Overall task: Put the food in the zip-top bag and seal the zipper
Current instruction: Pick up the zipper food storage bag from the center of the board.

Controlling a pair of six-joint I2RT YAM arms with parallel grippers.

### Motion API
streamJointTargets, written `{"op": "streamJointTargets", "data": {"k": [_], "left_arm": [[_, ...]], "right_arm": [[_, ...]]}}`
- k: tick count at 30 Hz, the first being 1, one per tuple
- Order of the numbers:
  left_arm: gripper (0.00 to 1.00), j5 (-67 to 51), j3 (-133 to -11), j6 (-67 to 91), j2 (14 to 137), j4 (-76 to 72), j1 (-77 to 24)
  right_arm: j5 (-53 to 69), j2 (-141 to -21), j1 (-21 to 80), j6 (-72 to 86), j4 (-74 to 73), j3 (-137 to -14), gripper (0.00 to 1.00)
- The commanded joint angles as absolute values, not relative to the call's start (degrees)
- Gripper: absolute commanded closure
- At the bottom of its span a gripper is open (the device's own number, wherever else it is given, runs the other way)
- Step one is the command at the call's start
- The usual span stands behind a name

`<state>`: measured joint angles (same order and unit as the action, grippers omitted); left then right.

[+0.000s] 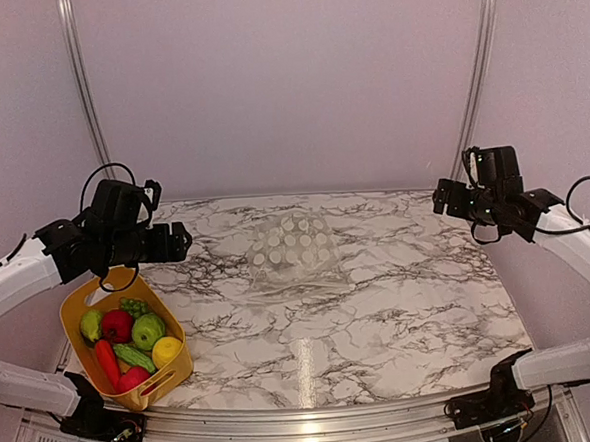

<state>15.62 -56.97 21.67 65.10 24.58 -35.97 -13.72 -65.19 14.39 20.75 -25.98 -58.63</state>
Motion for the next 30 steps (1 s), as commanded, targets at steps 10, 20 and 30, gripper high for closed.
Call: {"op": "streamJointTargets", "data": {"k": [10, 20, 30], "left_arm": [[0.13, 12.37, -57.81, 20.8, 64.9, 29.63, -36.22], [0.24, 8.26, -58.2, 23.13, 66.48, 28.89, -36.24], [0.24, 7.75, -55.46, 27.56, 63.93, 30.3, -36.21]], "right_arm": [[2.49, -57.43, 14.91, 8.15, -19.91, -54.44, 0.18], [7.1, -72.27, 31.16, -2.34, -20.69, -61.25, 0.54], [0.27, -90.78, 47.4, -14.55, -24.18, -71.38, 0.66]]}}
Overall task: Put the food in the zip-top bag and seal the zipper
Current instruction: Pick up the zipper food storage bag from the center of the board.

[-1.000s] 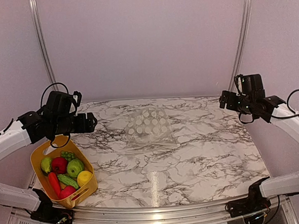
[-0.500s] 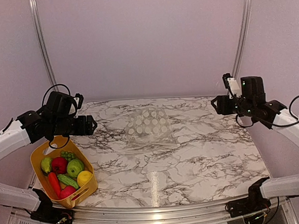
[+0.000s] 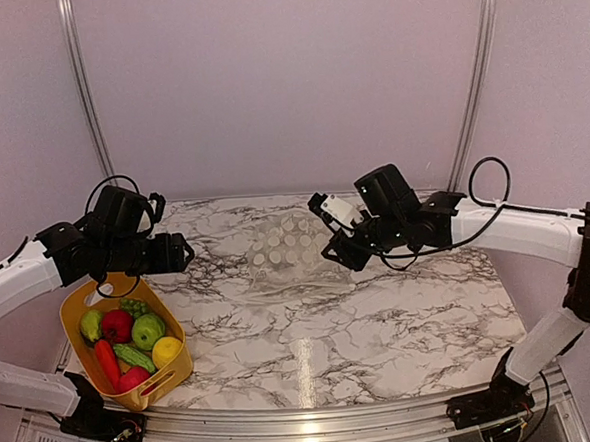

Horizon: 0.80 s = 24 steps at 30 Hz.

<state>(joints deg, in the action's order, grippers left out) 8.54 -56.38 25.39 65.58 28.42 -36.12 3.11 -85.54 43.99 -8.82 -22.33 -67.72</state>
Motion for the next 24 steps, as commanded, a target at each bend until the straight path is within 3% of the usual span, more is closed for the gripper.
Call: {"op": "streamJointTargets", "data": {"k": [1, 7, 24], "left_arm": [[0.24, 7.74, -55.53, 28.0, 63.75, 30.57, -36.29], [0.23, 8.02, -55.55, 30.44, 61.87, 31.25, -36.22], [0.23, 8.01, -60.83, 34.81, 59.27, 34.61, -36.22]], "right_arm": [[0.26, -92.48, 47.77, -14.71, -24.22, -72.53, 0.66], [-3.46, -101.5, 50.07, -16.85, -27.39, -79.95, 0.64], [-3.9, -113.51, 50.21, -15.88, -28.64, -86.75, 0.54]]}}
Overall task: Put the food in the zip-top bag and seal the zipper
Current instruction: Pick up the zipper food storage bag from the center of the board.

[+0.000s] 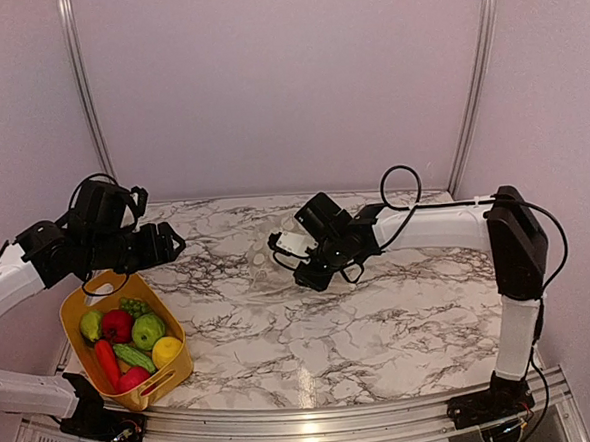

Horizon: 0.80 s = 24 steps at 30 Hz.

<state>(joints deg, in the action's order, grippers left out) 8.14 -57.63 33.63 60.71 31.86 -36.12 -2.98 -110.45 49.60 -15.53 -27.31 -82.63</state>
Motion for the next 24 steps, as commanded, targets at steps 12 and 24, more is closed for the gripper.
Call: {"op": "streamJointTargets", "data": {"k": [12, 24], "left_arm": [[0.23, 9.39, -61.45, 35.53, 55.11, 36.88, -36.21], [0.24, 9.02, -62.31, 36.0, 56.33, 36.89, -36.22]], "right_arm": [[-5.53, -118.52, 50.24, -16.98, -29.6, -89.46, 0.54], [-11.29, -123.44, 50.21, -16.59, -29.7, -93.17, 0.63]]}}
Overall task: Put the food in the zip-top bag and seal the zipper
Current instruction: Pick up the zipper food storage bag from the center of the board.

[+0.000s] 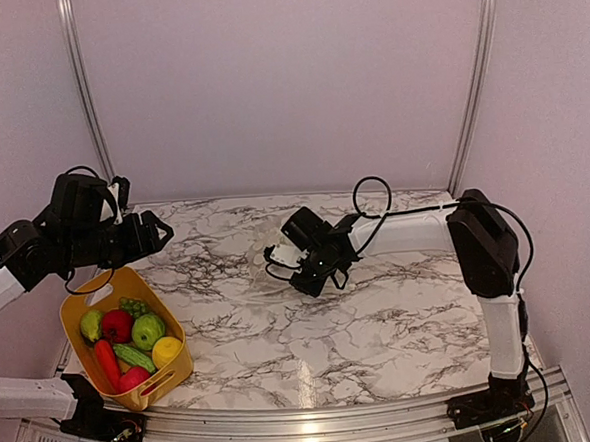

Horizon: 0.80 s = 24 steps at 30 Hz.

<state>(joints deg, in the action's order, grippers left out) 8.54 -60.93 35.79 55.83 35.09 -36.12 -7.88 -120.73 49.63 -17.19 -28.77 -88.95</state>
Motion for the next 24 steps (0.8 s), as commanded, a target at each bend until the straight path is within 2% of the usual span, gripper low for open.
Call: {"op": "streamJointTargets", "data": {"k": [1, 6, 8, 13, 24], "left_arm": [[0.23, 8.85, -62.25, 36.06, 56.34, 36.8, -36.22], [0.24, 7.53, -60.15, 37.49, 56.51, 34.93, -36.21], [0.25, 7.22, -59.13, 39.01, 56.79, 32.91, -36.26], [0.26, 13.37, -58.73, 39.41, 59.76, 32.37, -36.28], [0.25, 4.07, -58.54, 40.57, 69.78, 8.33, -40.31]], "right_arm": [[-11.41, -123.9, 50.27, -16.07, -30.35, -94.25, 0.66], [-15.72, -124.13, 50.24, -14.13, -31.29, -97.02, 0.93], [-17.59, -122.86, 50.22, -12.88, -32.32, -98.15, 1.0], [-16.44, -117.57, 49.89, -9.21, -35.62, -100.47, 1.0], [-9.45, -109.89, 49.74, 5.38, -38.97, -101.92, 1.0]]}}
